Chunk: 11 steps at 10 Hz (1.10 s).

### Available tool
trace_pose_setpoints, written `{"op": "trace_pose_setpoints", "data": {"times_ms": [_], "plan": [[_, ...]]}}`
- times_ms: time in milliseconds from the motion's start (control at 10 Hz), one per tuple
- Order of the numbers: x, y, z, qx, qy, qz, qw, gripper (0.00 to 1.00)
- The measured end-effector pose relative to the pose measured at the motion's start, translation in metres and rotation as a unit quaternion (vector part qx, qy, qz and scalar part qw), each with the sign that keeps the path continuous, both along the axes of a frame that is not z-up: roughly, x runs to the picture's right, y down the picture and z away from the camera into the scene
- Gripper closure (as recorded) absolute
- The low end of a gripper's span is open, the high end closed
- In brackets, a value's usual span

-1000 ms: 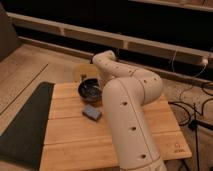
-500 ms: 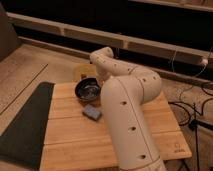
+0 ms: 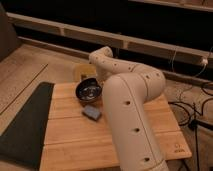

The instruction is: Drag the ceramic bowl in a circle

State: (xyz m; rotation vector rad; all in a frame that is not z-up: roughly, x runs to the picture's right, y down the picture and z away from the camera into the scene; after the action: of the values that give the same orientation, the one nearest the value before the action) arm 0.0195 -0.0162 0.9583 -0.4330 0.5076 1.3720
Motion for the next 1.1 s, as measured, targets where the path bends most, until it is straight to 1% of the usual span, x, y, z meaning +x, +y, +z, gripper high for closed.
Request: {"op": "trace_pose_setpoints", "data": {"times_ms": [100, 300, 400, 500, 700, 900, 1000, 1100], "plan": [[0.013, -0.001, -0.003, 0.001, 0.019, -0.002, 0.9998, 1.00], [0.021, -0.003, -0.002, 0.002, 0.037, -0.007, 0.9993, 1.00], [0.018, -0.005, 0.001, 0.003, 0.040, -0.009, 0.9992, 1.00], [0.010, -0.008, 0.008, 0.004, 0.036, -0.015, 0.9992, 1.00], [-0.012, -0.011, 0.021, 0.002, 0.016, -0.022, 0.9996, 1.00], [-0.036, -0.014, 0.032, 0.000, -0.013, -0.022, 0.9997, 1.00], [-0.052, -0.015, 0.034, -0.001, -0.032, -0.023, 0.9992, 1.00], [-0.062, -0.014, 0.033, -0.002, -0.045, -0.021, 0.9988, 1.00]]}}
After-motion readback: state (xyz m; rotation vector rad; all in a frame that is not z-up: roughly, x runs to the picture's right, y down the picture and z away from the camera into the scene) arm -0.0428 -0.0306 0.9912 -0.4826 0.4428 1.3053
